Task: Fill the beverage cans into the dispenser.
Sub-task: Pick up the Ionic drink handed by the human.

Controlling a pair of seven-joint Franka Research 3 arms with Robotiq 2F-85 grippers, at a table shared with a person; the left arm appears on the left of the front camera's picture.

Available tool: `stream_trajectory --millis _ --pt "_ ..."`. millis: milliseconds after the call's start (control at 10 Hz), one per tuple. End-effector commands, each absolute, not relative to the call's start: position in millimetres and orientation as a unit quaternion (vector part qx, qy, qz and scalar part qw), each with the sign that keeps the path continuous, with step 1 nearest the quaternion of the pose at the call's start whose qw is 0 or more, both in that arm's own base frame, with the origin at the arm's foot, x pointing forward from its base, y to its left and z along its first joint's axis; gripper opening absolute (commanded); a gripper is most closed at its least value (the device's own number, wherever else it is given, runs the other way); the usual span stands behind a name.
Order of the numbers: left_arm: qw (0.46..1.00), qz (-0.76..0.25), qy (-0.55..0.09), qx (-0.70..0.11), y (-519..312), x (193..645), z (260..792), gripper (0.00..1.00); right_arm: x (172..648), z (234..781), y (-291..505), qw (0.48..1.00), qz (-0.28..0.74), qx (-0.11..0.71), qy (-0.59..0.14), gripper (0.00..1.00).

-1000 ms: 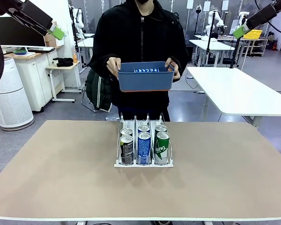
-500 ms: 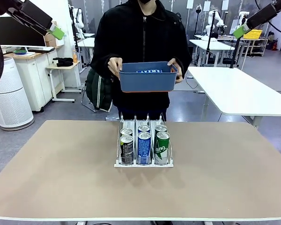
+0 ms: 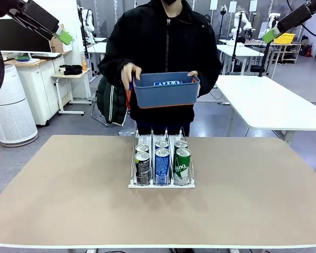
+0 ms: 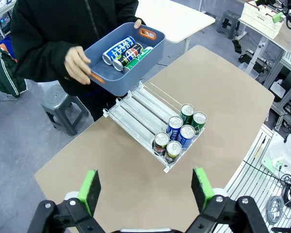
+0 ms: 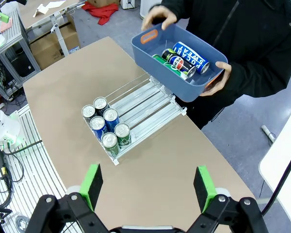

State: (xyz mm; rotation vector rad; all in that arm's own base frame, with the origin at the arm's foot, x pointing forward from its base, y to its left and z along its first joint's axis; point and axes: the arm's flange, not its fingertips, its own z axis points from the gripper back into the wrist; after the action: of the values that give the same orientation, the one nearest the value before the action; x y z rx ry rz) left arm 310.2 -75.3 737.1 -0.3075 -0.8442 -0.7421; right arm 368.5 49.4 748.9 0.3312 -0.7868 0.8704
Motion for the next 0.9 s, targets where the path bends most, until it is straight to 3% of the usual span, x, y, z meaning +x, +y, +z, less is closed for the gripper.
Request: stream_trajectory --millis 0,800 --pt "0.834 -0.351 -0.400 -0.145 -75.2 311.1 737.1 1.00 369.7 747.9 48.4 0.819 0.408 0.160 -0.370 1.00" --pt "0.834 -0.351 -0.400 -0.145 -75.2 311.1 737.1 1.00 369.7 747.9 48.4 0.819 0.408 0.160 -0.370 1.00"
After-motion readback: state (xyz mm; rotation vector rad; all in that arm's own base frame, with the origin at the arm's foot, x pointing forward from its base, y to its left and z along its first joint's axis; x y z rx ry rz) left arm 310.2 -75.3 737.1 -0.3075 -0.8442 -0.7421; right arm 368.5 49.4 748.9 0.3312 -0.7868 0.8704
